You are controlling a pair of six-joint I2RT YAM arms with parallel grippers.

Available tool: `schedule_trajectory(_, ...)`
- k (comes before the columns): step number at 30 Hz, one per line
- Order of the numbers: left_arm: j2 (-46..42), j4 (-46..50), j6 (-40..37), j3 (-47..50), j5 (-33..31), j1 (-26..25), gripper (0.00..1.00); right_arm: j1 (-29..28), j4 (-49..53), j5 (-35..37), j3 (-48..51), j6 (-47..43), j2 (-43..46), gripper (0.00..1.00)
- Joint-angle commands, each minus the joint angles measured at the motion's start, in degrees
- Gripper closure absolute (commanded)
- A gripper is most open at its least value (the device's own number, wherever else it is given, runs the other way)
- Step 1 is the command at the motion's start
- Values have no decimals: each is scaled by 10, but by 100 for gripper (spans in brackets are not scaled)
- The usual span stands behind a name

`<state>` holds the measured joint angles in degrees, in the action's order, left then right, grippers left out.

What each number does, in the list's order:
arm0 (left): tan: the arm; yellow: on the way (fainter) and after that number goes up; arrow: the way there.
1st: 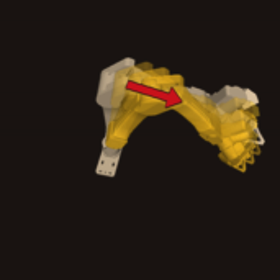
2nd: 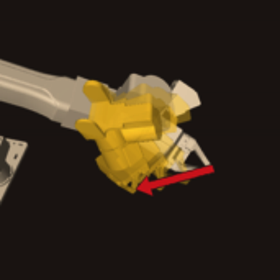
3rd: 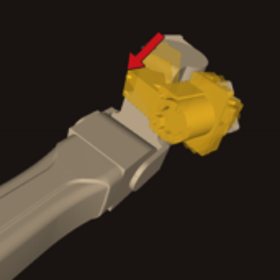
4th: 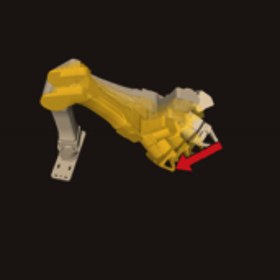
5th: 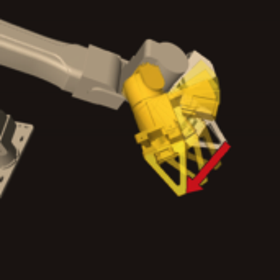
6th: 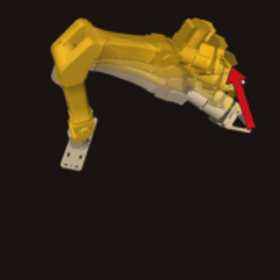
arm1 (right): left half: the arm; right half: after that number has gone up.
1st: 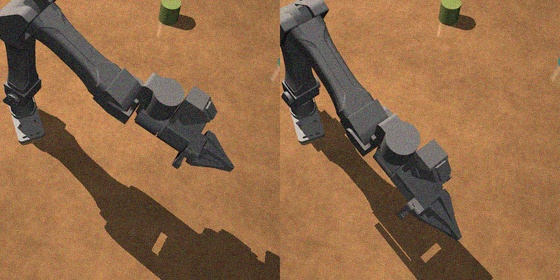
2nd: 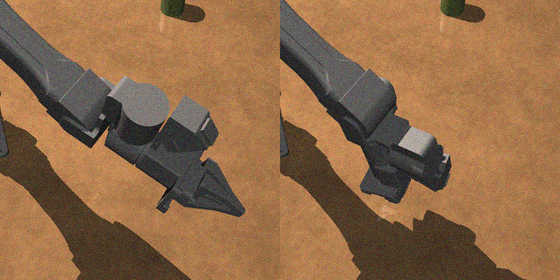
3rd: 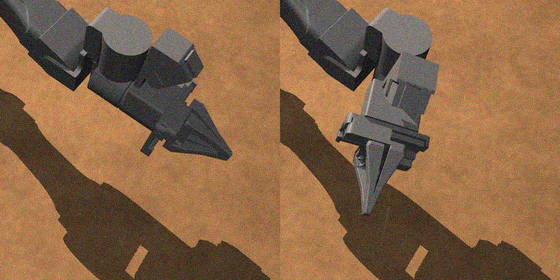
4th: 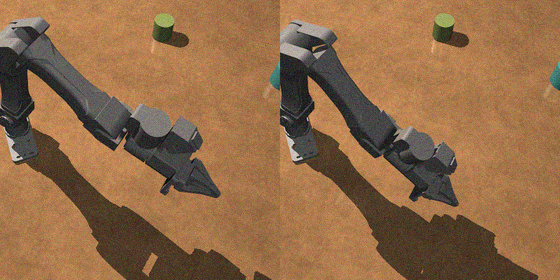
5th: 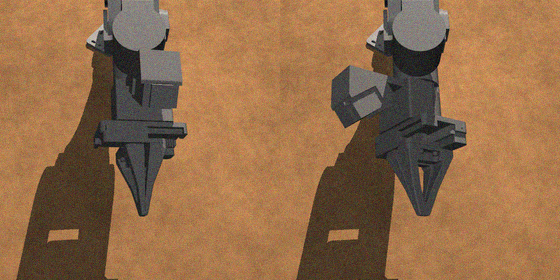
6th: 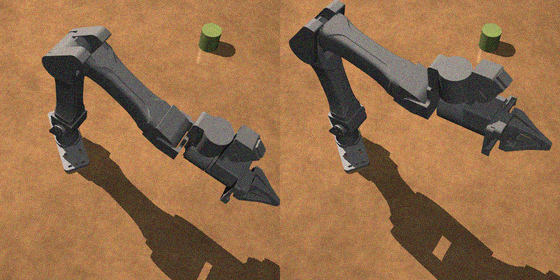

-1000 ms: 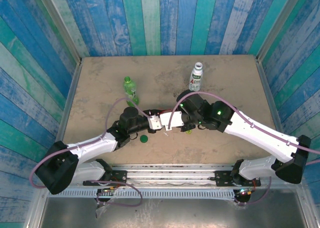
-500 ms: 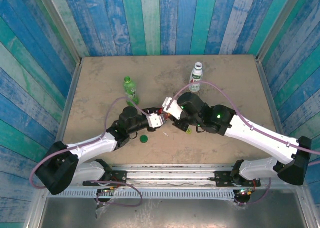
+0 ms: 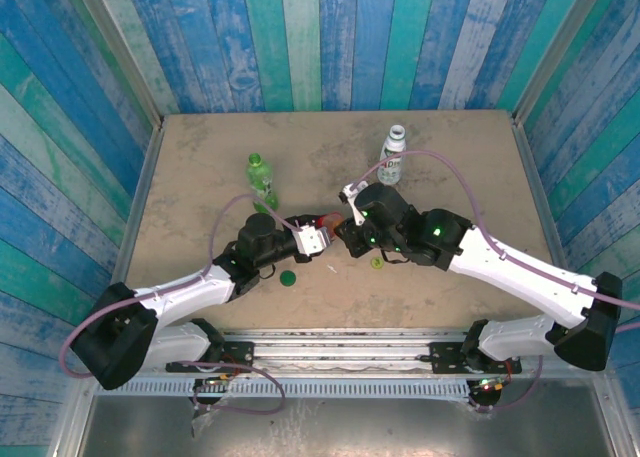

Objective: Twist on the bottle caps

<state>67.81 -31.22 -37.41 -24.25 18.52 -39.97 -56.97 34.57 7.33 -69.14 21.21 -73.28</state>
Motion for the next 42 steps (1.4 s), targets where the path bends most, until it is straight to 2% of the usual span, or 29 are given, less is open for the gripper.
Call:
schedule_trajectory(1,-6,-29,4,1,25,-3,49,7,19,43,-2,-105,26,56)
schedule_trajectory(4,-7,-42,39,4,57,16,49,7,20,25,5,-245,65,35)
schedule_trajectory(5,-6,-50,65,3,84,30,49,8,13,21,12,-278,81,33)
schedule_trajectory(8,2,-91,150,2,172,63,49,8,-40,-30,52,-345,134,30)
schedule_trajectory(11,17,-79,215,-25,234,78,50,9,-130,-92,103,-378,181,30)
schedule_trajectory(17,38,-116,300,-50,309,83,51,31,-230,-128,129,-348,182,31)
schedule_trajectory(20,38,-94,304,-64,324,83,51,37,-246,-135,128,-347,163,34)
schedule_trajectory(24,38,-83,297,-66,327,83,51,44,-265,-151,122,-344,131,46)
schedule_trajectory(28,54,-83,295,-67,326,83,50,52,-267,-179,105,-334,97,54)
schedule_trajectory(33,54,-73,286,-66,320,83,50,60,-269,-194,103,-325,81,72)
schedule_trajectory(35,54,-73,284,-64,314,83,49,61,-269,-195,105,-321,80,75)
schedule_trajectory(40,54,-75,285,-61,291,83,42,63,-275,-185,119,-314,80,79)
schedule_trajectory(41,53,-77,287,-60,285,83,40,63,-278,-181,121,-311,79,79)
schedule_trajectory(42,52,-81,289,-58,278,83,31,63,-285,-174,125,-305,78,79)
